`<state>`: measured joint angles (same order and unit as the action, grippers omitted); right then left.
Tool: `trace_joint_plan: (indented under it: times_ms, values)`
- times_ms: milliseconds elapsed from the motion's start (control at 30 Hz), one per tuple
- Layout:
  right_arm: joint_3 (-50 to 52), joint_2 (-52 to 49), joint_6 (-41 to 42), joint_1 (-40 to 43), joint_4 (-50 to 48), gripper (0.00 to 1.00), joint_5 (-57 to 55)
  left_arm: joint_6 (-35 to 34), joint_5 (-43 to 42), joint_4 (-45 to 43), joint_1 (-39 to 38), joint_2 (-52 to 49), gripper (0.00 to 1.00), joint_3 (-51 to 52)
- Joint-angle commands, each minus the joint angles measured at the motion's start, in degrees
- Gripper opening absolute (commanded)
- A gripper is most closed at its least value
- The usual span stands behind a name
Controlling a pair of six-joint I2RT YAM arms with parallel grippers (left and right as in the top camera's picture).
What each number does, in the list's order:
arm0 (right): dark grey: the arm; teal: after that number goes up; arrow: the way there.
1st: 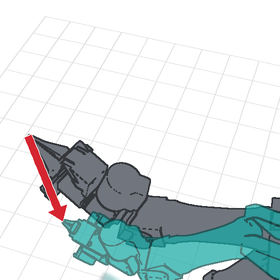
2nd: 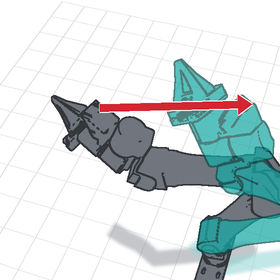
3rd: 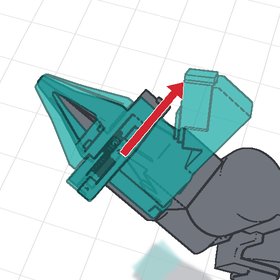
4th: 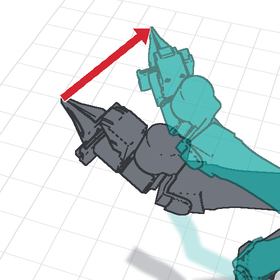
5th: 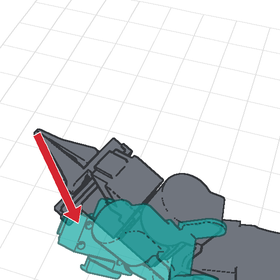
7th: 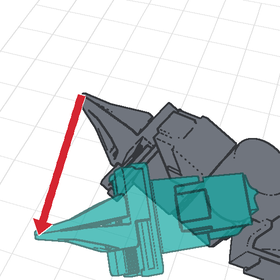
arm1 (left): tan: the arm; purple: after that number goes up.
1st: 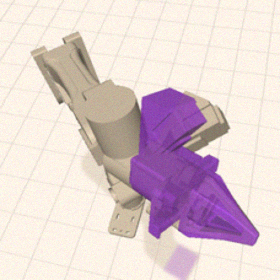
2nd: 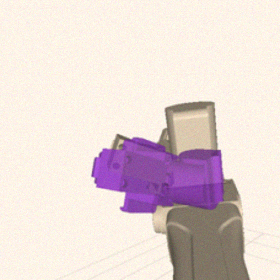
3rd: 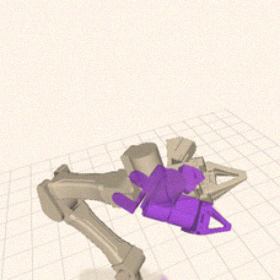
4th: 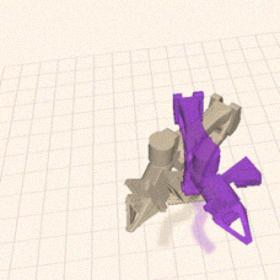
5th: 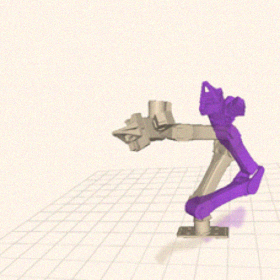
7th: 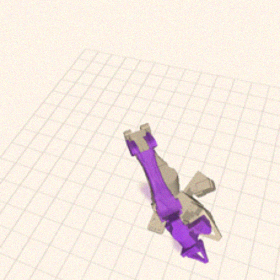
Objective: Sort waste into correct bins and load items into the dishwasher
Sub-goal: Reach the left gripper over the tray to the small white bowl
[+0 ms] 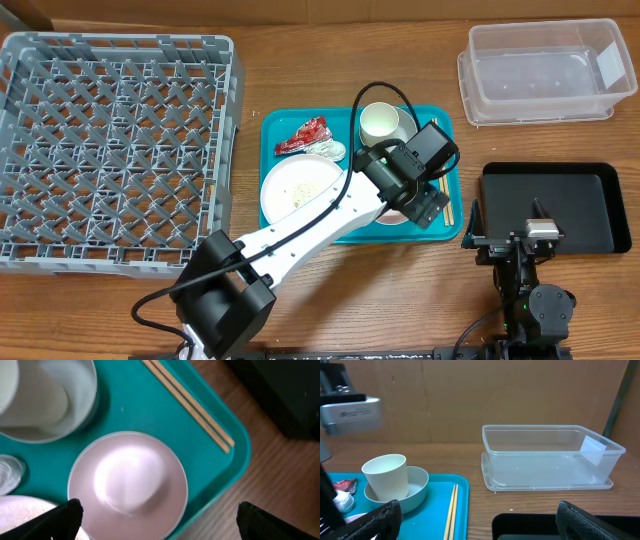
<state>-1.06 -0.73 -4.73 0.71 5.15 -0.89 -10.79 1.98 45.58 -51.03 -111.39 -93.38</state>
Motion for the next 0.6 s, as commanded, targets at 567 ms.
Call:
trace_joint_plan:
  times_ms: [567]
  values:
    - [0.6, 0.6, -0.2, 0.2, -0.3, 1.0, -0.5, -10.1, 1.9, -4.0, -4.1, -10.7, 0.56, -1.2]
